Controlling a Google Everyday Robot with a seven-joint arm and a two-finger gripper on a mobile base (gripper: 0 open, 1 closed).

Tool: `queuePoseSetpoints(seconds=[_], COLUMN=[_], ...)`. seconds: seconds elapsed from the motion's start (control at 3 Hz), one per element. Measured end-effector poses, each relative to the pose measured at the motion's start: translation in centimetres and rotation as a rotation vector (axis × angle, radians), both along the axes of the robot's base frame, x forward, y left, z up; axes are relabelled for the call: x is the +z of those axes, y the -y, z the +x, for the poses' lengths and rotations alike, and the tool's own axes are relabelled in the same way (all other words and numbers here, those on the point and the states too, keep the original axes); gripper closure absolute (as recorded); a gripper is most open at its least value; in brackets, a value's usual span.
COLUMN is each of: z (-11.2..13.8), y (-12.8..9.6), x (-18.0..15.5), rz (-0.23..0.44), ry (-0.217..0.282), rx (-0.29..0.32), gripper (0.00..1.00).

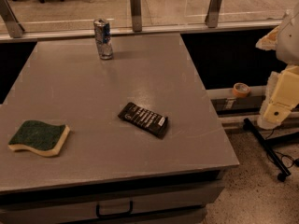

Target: Move sponge near redbull can

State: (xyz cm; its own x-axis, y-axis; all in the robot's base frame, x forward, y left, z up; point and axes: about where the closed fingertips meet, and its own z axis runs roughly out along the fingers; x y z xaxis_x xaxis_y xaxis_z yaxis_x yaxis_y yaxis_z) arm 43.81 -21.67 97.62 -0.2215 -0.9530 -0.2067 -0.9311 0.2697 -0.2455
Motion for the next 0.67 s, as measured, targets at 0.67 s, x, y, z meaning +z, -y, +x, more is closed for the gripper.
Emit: queuePoseSetpoints(seconds=[0.67], z=[0.0], y=[-1.1], x=[0.2], rz=[0.083], ry=[0.006], rx=[-0.015], gripper=[0.00])
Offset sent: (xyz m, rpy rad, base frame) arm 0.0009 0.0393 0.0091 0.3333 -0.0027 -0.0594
